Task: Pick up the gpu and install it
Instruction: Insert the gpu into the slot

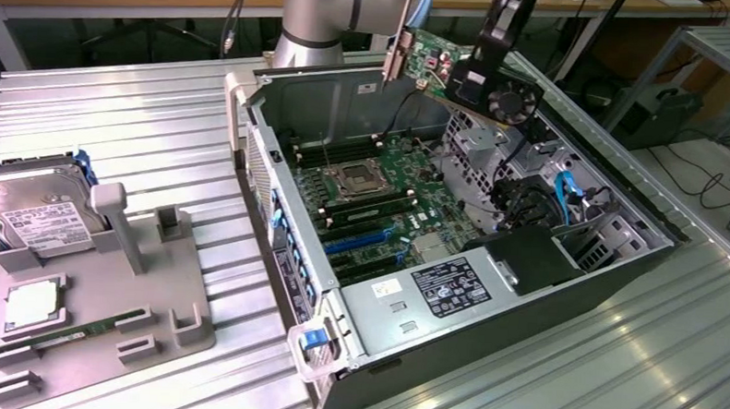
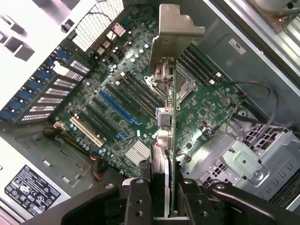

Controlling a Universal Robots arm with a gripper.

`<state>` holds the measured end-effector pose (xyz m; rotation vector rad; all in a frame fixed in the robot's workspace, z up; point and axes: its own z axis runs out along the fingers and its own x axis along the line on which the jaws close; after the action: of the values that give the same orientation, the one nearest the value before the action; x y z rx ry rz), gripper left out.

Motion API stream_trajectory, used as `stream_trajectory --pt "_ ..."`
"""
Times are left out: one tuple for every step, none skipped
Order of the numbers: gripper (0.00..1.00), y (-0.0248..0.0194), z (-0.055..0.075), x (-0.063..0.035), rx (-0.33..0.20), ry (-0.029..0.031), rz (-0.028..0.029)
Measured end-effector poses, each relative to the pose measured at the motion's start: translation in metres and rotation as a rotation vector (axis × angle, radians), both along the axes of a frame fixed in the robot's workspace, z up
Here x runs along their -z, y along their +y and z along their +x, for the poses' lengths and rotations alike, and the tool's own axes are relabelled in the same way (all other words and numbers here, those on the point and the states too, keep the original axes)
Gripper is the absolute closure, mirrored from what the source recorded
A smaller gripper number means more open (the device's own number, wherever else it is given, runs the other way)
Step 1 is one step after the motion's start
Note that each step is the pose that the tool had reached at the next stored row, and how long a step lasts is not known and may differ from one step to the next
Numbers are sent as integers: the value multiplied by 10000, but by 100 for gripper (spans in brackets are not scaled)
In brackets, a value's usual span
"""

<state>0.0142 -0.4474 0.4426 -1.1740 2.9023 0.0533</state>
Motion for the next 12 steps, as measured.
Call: stream_trajectory --pt "73 0 0 0 -98 0 -1" --pt "73 -1 0 0 -207 -1 -2" --pt "73 -1 0 0 -327 -1 -2" --pt "73 -1 0 0 -490 -2 -1" --pt "73 -2 0 0 -659 -3 -2" --pt "73 -2 0 -1 -764 -3 -3" --pt "73 -2 0 -1 -1074 -3 -2" --pt "73 -2 0 0 -1259 -4 -2" --pt "73 -2 0 0 -1392 -5 -2" --pt "73 -3 0 0 -1511 -6 -1" --pt "73 -4 0 2 -1617 -8 1" --pt "73 -5 0 2 -1726 -9 0"
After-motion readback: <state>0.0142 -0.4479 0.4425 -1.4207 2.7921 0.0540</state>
